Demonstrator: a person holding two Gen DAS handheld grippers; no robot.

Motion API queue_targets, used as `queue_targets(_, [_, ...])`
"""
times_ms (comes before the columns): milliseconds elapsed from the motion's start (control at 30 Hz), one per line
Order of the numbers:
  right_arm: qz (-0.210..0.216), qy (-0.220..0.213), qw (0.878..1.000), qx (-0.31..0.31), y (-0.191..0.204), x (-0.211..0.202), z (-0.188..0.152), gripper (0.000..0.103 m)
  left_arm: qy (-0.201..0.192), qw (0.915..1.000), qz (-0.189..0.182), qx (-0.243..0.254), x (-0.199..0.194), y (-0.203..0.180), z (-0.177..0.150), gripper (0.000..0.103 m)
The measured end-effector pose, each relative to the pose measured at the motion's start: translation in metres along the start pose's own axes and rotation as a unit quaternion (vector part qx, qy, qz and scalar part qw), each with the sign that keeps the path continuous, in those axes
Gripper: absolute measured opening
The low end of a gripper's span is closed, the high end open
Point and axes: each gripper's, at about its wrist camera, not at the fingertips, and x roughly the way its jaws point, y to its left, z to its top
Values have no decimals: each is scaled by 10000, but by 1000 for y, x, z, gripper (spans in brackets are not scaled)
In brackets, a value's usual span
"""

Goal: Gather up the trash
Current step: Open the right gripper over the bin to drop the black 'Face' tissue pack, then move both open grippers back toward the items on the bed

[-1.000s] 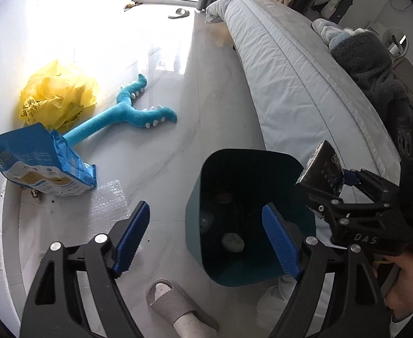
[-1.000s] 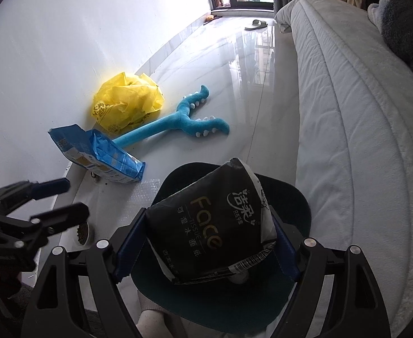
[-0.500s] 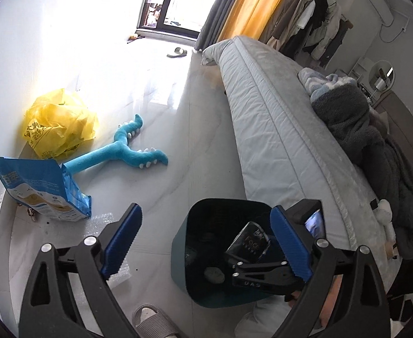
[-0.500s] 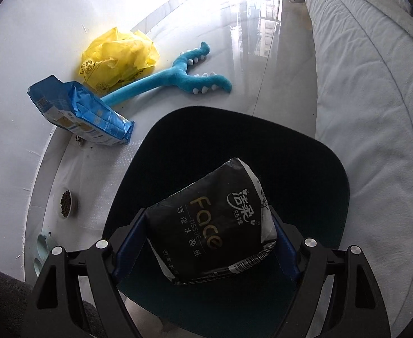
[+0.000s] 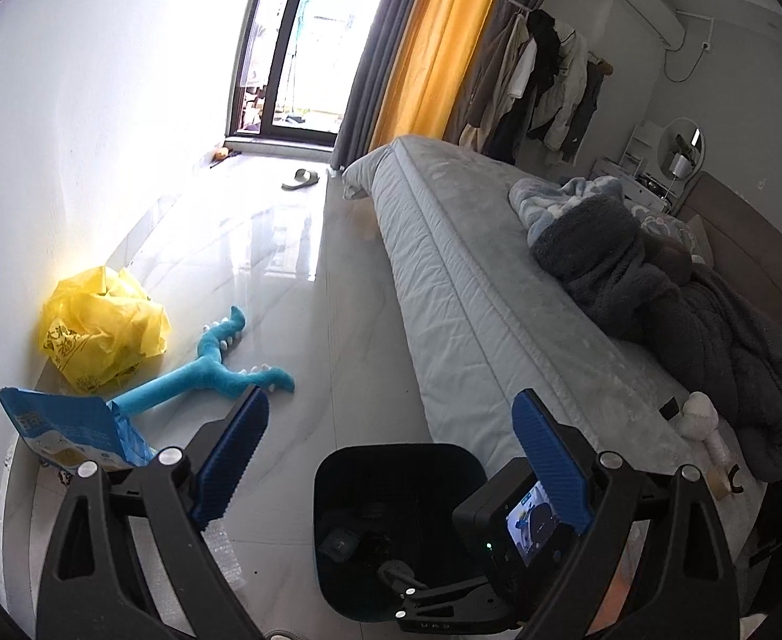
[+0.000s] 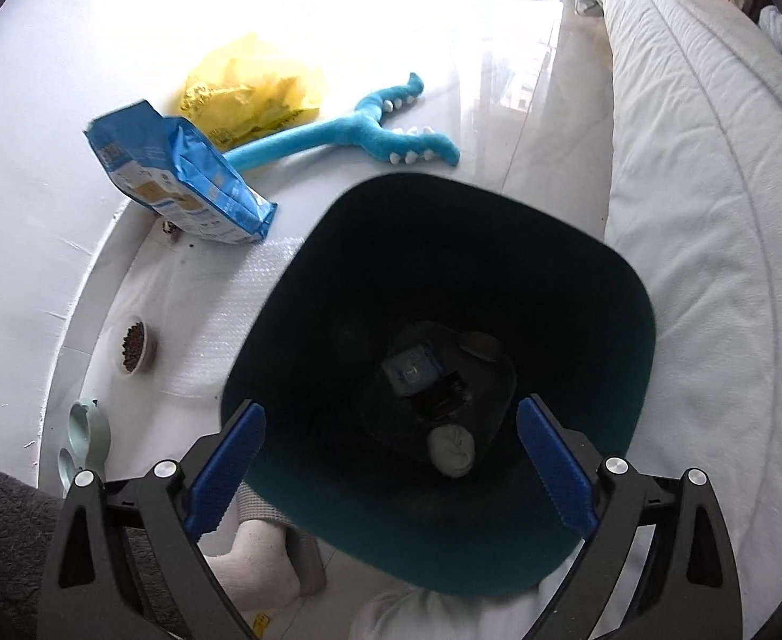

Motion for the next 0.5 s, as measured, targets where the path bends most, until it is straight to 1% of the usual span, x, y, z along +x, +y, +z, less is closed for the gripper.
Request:
queue_targets(67, [77, -205, 9998, 19, 1, -17, -1, 96, -103, 9999, -64, 51, -7, -10, 3, 94])
queue_targets(167, [159, -529, 9985, 27, -3, -46, -5, 96, -252, 9996, -67, 142, -13, -26, 6, 95])
queue_targets(267, [160, -786, 9968, -5, -9, -71, -10, 96, -306, 9994, -125, 108, -11, -39, 6, 95])
queue_targets(367, [124, -1036, 9945, 36, -23, -98, -20, 96, -333, 9991, -260, 19, -9, -52, 5, 95])
queue_targets(500, [74, -1337, 9909, 146, -43, -127, -31, 96, -398, 9988, -277, 50, -7, -71, 5, 95])
